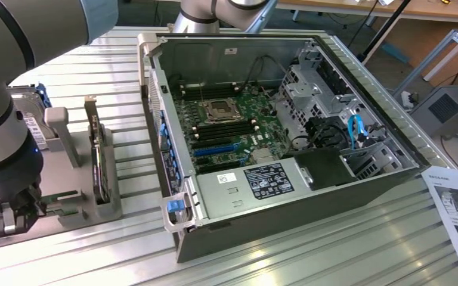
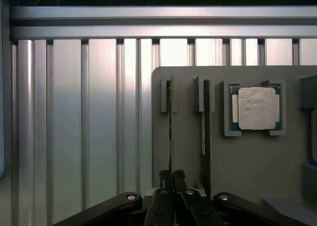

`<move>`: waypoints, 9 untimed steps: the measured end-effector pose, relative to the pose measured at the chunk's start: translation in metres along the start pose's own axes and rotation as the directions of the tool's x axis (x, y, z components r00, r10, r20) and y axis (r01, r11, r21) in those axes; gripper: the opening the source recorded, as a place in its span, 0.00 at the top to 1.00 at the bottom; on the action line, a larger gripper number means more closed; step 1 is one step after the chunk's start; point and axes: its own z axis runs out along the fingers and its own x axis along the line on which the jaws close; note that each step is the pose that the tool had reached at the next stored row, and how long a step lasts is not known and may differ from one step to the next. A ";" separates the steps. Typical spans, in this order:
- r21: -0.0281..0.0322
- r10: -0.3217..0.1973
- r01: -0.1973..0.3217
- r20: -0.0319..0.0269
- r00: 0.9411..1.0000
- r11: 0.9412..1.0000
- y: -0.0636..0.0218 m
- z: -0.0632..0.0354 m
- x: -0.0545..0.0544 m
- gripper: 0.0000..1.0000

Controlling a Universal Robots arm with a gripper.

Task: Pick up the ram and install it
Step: 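Pick up the ram and move it above insertion slot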

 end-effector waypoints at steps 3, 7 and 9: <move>0.000 0.000 0.000 0.000 1.000 1.000 -0.0001 -0.0055 0.000 0.88; 0.000 0.000 0.000 0.000 1.000 1.000 -0.0003 -0.0103 0.000 0.88; 0.000 0.000 0.000 0.000 1.000 1.000 -0.0004 -0.0125 0.000 0.88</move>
